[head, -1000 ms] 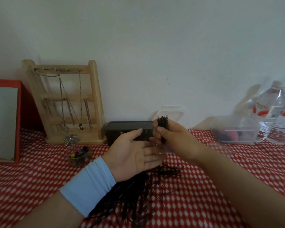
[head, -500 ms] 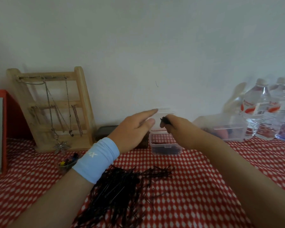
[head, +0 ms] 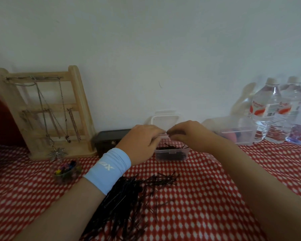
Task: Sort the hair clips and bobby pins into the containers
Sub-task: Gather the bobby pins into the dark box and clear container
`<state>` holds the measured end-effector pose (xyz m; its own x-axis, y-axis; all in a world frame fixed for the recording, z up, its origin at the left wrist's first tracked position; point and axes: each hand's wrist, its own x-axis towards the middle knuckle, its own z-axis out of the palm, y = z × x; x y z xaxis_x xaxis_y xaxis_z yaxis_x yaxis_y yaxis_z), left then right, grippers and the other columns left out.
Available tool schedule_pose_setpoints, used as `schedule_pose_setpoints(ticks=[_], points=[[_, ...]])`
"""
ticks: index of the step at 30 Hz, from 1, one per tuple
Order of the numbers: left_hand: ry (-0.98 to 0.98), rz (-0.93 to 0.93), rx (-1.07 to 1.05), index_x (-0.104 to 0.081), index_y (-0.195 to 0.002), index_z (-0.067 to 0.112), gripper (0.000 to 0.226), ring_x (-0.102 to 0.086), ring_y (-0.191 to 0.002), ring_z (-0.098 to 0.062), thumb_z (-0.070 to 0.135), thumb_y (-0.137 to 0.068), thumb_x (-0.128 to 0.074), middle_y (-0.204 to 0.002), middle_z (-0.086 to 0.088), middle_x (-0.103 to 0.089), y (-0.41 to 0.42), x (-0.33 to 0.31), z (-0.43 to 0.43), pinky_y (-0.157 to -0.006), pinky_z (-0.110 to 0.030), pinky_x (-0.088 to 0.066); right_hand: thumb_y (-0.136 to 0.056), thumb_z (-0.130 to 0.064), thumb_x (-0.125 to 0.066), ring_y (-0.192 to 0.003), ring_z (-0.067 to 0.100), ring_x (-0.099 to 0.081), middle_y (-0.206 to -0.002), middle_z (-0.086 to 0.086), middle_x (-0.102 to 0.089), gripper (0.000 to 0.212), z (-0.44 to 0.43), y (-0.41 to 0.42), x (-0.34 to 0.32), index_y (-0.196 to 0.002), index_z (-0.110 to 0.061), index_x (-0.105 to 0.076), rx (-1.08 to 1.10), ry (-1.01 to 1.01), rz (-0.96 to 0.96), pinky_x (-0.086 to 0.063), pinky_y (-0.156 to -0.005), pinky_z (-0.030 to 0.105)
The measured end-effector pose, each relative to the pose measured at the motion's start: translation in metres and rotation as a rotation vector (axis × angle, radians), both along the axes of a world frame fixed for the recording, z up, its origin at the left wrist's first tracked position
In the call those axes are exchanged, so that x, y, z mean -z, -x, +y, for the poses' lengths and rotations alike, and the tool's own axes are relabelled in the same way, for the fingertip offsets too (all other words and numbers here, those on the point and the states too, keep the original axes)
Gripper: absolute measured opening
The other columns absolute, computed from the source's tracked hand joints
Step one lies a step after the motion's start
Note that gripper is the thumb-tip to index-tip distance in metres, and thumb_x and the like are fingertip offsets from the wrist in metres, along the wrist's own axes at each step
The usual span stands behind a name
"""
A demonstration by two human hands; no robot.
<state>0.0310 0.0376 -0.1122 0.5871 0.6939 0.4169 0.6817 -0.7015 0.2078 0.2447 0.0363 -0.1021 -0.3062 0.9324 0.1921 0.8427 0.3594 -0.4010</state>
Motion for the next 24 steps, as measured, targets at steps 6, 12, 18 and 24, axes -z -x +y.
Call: schedule_pose_setpoints(ticks=[6, 12, 18, 24], points=[[-0.071, 0.306, 0.054, -0.061, -0.119, 0.022, 0.035, -0.058, -0.1, -0.018, 0.04, -0.096, -0.043, -0.112, 0.004, -0.066, -0.019, 0.013, -0.003, -0.095, -0.037, -0.043, -0.093, -0.015, -0.057, -0.086, 0.003, -0.051, -0.101, -0.01, -0.058, 0.027, -0.005, -0.015, -0.01, -0.112, -0.027, -0.073, 0.083, 0.031, -0.2, -0.039, -0.082, 0.021], [0.141, 0.442, -0.022, -0.061, -0.117, 0.024, 0.032, -0.06, -0.098, -0.02, 0.042, -0.096, -0.046, -0.111, 0.001, -0.065, -0.031, 0.015, -0.003, -0.085, -0.039, -0.052, -0.09, -0.013, -0.067, -0.088, 0.006, -0.065, -0.099, -0.009, -0.075, 0.02, -0.004, -0.007, -0.003, -0.098, -0.025, -0.08, 0.104, 0.112, -0.181, -0.053, -0.091, 0.025], [0.048, 0.285, -0.012, -0.057, -0.123, 0.019, 0.035, -0.056, -0.106, -0.018, 0.039, -0.096, -0.047, -0.116, 0.0, -0.061, -0.03, 0.016, 0.001, -0.093, -0.034, -0.047, -0.083, -0.015, -0.078, -0.074, -0.006, -0.061, -0.076, -0.021, -0.067, 0.015, -0.003, -0.009, -0.002, -0.091, -0.027, -0.081, 0.119, 0.041, -0.054, -0.051, -0.076, 0.013], [0.143, 0.391, -0.044, -0.047, -0.135, 0.024, 0.046, -0.059, -0.111, -0.024, 0.044, -0.093, -0.049, -0.126, -0.003, -0.061, -0.039, 0.02, 0.001, -0.095, -0.04, -0.05, -0.082, -0.017, -0.081, -0.073, -0.008, -0.06, -0.08, -0.015, -0.068, 0.013, -0.001, -0.017, -0.01, -0.093, -0.022, -0.078, 0.198, -0.101, 0.082, -0.039, -0.065, 0.001]])
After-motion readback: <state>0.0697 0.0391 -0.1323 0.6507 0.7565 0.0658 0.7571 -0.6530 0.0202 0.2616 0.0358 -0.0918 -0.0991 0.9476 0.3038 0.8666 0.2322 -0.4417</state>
